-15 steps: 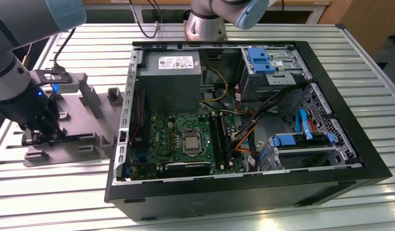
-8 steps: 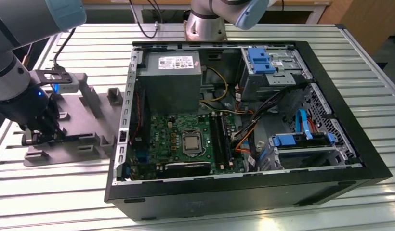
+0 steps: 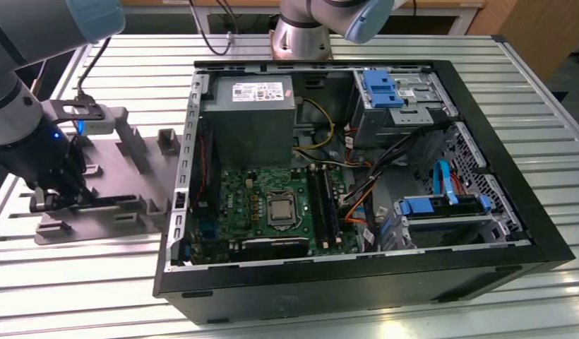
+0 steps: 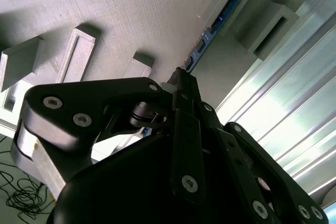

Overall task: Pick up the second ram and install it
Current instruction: 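Pick up the second ram and move it above second insertion slot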

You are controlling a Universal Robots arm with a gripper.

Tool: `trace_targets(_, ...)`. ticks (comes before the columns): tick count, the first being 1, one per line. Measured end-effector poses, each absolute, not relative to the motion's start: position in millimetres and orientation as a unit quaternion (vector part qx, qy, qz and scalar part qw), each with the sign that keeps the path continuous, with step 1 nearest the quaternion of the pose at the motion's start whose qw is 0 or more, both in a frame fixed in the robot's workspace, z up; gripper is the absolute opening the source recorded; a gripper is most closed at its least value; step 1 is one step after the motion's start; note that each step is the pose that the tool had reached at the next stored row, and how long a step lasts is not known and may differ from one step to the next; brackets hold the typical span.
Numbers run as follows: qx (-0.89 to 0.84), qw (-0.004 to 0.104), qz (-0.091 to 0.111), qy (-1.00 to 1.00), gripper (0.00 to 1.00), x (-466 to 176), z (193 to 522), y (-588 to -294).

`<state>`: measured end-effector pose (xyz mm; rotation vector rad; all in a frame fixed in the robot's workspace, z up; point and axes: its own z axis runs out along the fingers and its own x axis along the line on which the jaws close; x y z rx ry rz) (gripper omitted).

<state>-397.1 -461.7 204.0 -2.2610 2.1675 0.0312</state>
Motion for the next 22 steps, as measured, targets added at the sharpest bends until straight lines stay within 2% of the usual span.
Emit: trace_targets(22, -0.722, 0.005, 0.010, 0.692, 0.12, -397, 235, -462)
